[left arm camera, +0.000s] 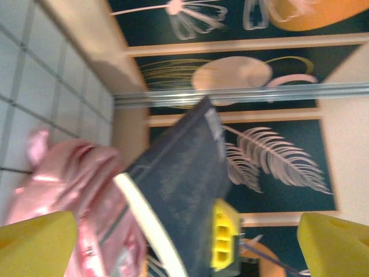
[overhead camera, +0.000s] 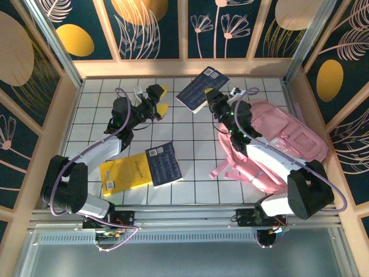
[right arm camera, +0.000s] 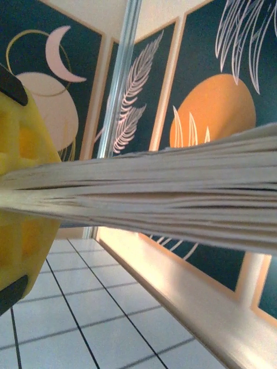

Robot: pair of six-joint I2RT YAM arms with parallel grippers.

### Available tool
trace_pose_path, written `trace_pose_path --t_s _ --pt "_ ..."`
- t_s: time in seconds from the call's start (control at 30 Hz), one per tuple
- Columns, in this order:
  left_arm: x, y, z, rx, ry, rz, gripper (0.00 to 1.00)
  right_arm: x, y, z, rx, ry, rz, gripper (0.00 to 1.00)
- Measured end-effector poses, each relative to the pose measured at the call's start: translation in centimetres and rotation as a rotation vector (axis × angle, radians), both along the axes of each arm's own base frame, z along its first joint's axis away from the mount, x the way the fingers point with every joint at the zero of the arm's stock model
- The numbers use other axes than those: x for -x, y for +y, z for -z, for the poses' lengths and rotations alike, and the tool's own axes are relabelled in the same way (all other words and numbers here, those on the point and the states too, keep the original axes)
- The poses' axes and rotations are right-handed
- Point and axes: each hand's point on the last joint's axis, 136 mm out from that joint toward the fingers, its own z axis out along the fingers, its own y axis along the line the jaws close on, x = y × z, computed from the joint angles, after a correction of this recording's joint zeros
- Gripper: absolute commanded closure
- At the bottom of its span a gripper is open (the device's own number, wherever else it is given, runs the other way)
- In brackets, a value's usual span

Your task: Pack the student bag

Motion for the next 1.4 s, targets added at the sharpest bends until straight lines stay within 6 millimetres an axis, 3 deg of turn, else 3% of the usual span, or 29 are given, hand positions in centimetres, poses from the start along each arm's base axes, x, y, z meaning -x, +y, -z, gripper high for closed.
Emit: trace_pose_path --t_s 0.1,0.2,0.5,0.93,1.07,1.4 --pt "0.9 -1.2 -1.9 0.064 -0.041 0.029 0.05 0.4 0.8 -0.6 -0.025 -0.02 -0.008 1.0" --pt "1.6 -2.3 -2.6 0.091 -0.047 0.046 0.06 0.6 1.4 -1.0 -0.045 -0.033 -0.013 1.0" --pt "1.5 -1.8 -3.2 0.107 -0.053 0.003 0.07 0.8 1.6 -1.9 -0.069 -0.063 -0.01 1.0" --pt "2.1 -3.4 -2.3 0.104 -0.027 0.034 0.08 0.6 1.3 -2.2 -0.079 -0.075 0.01 1.0" --pt "1.8 -4.2 -1.5 0.105 -0.01 0.04 0.18 0.7 1.3 -2.6 -0.091 -0.089 0.013 1.0" --pt "0.4 -5.3 -2.8 0.153 -0.043 0.044 0.59 1.4 2.4 -3.1 -0.111 -0.106 -0.013 1.0"
